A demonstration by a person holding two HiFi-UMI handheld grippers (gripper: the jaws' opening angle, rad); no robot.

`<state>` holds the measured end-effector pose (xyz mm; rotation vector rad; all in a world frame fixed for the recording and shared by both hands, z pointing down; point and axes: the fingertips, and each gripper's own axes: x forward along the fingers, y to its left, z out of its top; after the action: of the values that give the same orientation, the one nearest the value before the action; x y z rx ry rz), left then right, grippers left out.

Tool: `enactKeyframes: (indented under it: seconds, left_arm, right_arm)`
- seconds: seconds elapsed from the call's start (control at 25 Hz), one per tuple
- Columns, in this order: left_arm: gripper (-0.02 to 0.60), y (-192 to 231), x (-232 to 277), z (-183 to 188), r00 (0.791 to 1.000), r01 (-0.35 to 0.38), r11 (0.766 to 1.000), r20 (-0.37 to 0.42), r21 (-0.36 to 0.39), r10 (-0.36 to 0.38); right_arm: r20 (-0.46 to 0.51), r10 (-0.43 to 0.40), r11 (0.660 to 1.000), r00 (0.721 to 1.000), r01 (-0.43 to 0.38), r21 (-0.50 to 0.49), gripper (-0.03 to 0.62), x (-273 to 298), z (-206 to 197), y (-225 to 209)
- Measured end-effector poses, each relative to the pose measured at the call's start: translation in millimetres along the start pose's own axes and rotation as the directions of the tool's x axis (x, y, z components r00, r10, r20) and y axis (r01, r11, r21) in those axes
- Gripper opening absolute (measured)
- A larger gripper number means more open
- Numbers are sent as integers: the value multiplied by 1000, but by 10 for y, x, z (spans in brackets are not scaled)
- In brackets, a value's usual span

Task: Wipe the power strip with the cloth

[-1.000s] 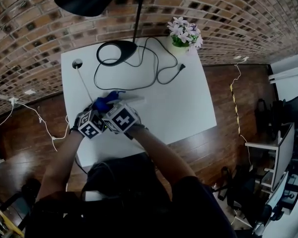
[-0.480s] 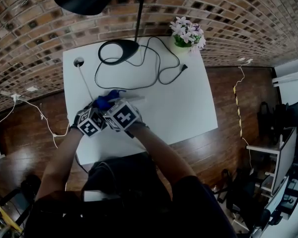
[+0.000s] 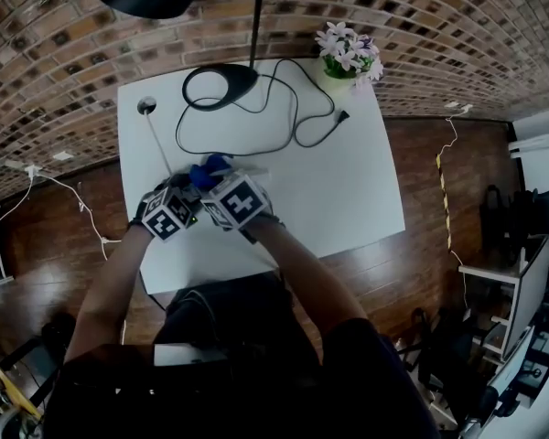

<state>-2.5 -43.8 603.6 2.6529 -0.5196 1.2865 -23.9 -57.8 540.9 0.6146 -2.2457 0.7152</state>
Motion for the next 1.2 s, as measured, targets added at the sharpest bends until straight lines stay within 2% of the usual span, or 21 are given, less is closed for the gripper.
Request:
enactKeyframes:
  seconds: [0.2, 0.56, 0.92, 1.2]
  left_arm:
    - [191, 50, 38, 42, 1000, 0, 1000, -5, 2, 0]
    - [192, 26, 30, -8, 999, -1, 1000, -47, -16, 0]
    - [195, 19, 31, 7, 998, -9, 1000, -56, -21, 7]
    - [197, 18, 39, 41, 997, -6, 1000, -72, -30, 4]
  right_arm:
    - [-5, -28, 1000, 1000, 28, 14, 64, -98, -44, -189]
    - [-5, -32, 999, 999, 32, 11, 64, -197, -117, -312]
    - [6, -47, 999, 999, 47, 25, 64, -350, -209, -503]
    - [25, -39, 995, 999, 36, 89, 64, -504, -282, -697]
